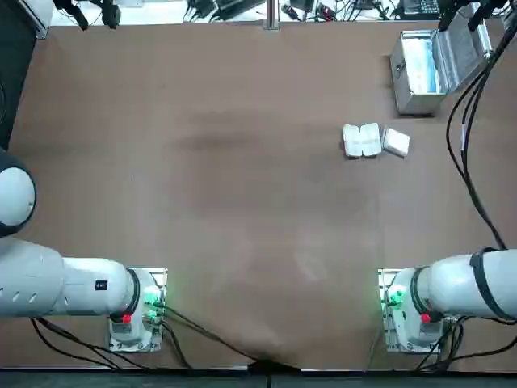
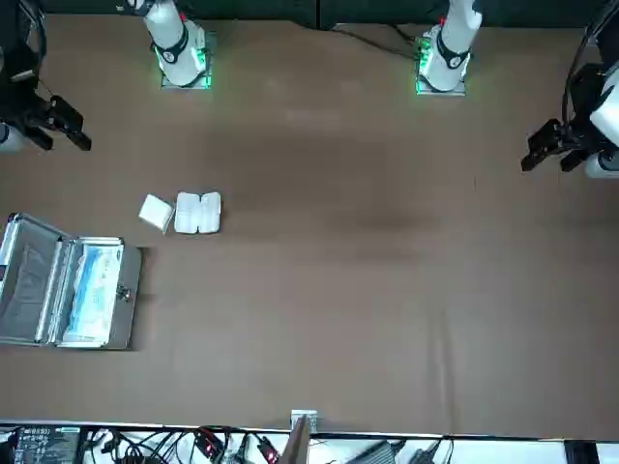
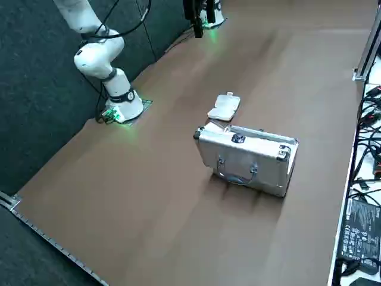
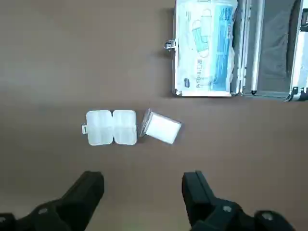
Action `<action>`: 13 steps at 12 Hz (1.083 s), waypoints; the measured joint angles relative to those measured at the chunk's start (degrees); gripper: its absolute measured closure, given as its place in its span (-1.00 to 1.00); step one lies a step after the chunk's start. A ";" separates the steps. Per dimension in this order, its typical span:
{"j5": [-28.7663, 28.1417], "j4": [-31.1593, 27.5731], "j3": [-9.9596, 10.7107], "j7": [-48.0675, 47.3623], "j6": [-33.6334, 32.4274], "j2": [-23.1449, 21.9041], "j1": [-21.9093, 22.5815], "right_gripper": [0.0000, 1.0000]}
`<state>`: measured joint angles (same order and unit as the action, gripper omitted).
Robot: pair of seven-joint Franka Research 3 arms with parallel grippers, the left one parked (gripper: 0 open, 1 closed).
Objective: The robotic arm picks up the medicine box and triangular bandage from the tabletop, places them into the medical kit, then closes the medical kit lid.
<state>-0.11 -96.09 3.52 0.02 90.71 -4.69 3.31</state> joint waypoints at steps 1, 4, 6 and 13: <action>0.00 0.00 -0.05 0.00 0.00 0.01 0.00 -1.00; -0.03 0.26 -0.43 0.00 0.02 0.27 0.08 -1.00; -0.06 0.50 -0.71 0.00 0.05 1.02 0.85 -1.00; 0.19 0.49 -1.39 -5.37 3.59 11.45 10.85 -1.00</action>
<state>0.08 -95.60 2.13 -5.35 94.30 6.75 14.16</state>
